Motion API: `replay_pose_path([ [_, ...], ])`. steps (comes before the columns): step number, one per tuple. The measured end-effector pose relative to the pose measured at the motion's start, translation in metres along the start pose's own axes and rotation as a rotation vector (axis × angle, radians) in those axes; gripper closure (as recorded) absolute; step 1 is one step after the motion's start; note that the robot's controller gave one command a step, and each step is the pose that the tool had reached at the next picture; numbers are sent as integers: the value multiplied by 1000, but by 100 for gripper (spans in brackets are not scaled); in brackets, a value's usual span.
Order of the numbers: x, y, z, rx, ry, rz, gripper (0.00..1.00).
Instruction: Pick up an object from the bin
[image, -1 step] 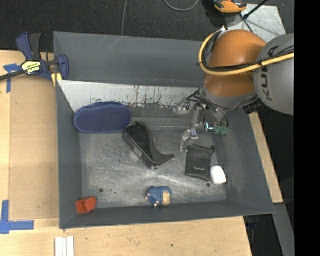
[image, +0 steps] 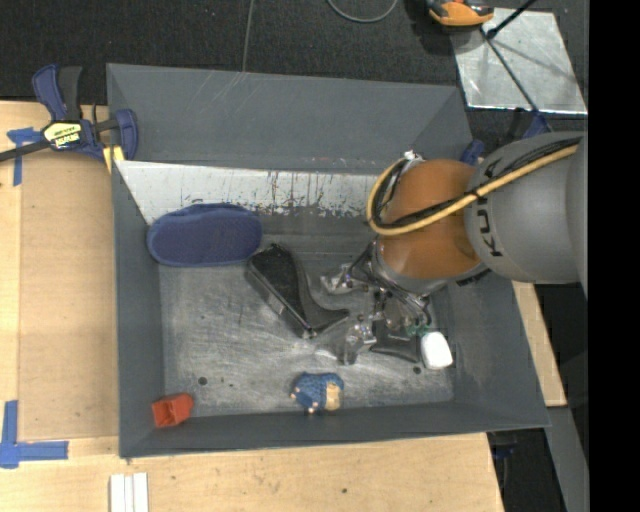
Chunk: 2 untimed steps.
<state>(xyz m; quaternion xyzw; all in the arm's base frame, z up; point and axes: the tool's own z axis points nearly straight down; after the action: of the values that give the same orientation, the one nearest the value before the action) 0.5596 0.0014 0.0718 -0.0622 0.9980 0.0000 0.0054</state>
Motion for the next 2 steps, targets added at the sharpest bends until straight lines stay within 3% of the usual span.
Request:
replay_pose_path([
  [1, -4, -1, -6, 2, -11, 0, 100],
  [2, -6, -3, -138, 1, 6, -118, 100],
])
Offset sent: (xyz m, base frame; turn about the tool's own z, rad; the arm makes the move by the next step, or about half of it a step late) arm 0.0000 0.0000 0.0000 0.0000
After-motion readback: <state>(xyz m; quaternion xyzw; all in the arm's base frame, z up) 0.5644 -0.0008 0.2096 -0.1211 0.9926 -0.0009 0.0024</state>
